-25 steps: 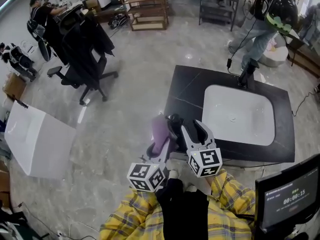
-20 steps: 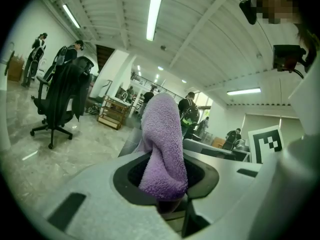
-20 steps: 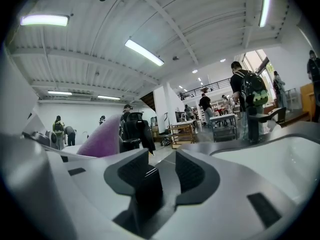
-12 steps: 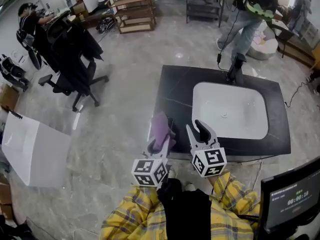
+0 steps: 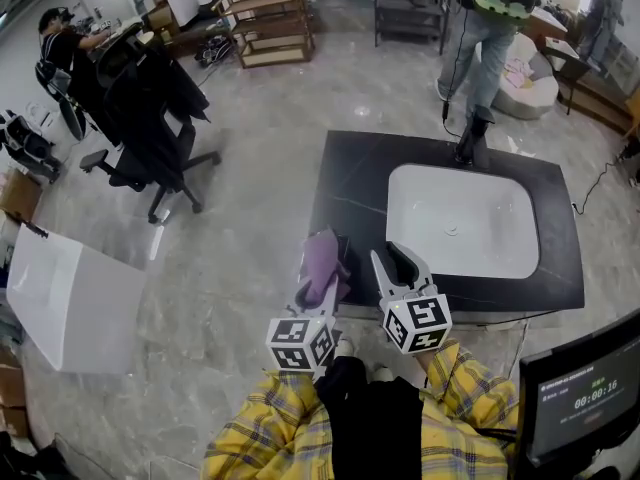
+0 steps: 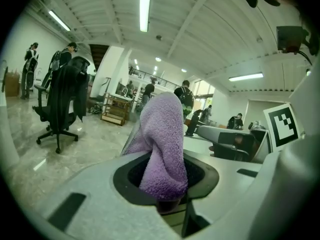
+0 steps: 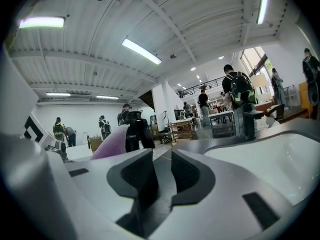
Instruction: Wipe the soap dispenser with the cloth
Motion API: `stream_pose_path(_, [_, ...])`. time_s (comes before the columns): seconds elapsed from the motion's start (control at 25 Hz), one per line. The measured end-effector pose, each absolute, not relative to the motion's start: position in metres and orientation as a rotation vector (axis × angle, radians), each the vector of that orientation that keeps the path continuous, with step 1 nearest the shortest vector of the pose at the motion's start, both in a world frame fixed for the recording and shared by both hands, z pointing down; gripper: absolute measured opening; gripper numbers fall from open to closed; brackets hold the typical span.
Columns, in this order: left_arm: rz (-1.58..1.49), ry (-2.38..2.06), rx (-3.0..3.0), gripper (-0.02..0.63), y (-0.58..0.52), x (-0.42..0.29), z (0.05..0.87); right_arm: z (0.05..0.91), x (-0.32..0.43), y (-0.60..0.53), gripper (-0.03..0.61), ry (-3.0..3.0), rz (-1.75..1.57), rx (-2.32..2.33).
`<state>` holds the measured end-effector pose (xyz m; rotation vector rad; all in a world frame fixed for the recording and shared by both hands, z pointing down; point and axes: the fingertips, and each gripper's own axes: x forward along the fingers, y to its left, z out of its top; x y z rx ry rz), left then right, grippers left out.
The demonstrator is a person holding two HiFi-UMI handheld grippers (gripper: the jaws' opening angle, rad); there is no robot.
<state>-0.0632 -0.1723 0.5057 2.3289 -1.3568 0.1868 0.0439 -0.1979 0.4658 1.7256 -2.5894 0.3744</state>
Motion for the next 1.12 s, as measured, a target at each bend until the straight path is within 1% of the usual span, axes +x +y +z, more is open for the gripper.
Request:
stream_pose_path(0.8, [0.334,-1.279,2.288,0.087,-0.162,-0.062,0.527,0.472,0.034,-0.195,0.101,-2.597,0.415,1.674])
stream_pose_path(1.12, [0.468,-1.198,2.253,0.087,-0.158,-0.058,0.544,0.474,0.034,-0.197,0.101,-2.603,0.433,1.659])
